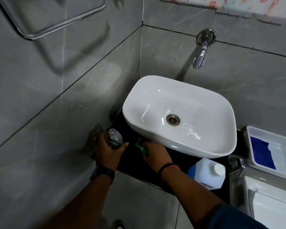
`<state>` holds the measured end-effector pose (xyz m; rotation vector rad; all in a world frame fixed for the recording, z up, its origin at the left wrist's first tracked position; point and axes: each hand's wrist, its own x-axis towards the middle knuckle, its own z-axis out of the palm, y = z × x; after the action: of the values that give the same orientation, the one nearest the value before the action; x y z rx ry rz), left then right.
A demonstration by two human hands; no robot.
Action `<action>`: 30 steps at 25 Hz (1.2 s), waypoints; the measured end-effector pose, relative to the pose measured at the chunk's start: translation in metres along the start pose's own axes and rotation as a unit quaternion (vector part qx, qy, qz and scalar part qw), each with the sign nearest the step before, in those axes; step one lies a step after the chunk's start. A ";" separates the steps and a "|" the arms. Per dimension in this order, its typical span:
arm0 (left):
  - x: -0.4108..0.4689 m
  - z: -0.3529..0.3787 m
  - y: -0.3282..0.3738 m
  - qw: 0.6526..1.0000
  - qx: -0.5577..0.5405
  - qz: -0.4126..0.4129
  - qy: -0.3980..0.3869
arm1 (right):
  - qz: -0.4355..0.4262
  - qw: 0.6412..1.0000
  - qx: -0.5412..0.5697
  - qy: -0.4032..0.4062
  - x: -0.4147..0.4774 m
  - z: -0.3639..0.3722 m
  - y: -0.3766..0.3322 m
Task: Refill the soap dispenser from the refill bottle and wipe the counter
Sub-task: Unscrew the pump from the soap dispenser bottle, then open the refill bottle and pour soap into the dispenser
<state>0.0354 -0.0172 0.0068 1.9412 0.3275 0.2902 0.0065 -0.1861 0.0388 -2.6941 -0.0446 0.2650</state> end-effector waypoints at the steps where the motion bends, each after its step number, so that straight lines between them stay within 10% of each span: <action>1: 0.001 0.002 -0.002 1.000 0.002 0.004 -0.005 | -0.007 1.000 -0.021 -0.007 0.003 0.004 0.001; 18: -0.001 -0.019 -0.021 0.994 0.098 0.052 -0.024 | -0.064 0.996 -0.055 0.035 0.011 0.029 -0.005; 24: -0.018 -0.026 0.045 0.978 0.109 0.174 0.034 | -0.089 0.974 0.077 0.195 -0.015 -0.048 -0.019; 30: -0.070 0.018 0.128 0.954 0.057 0.281 -0.084 | 0.009 0.913 0.192 0.360 -0.083 -0.127 0.053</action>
<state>-0.0123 -0.1047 0.1146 2.1293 -0.3386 0.4778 -0.0512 -0.2930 0.1441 -2.2383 0.2294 -0.6561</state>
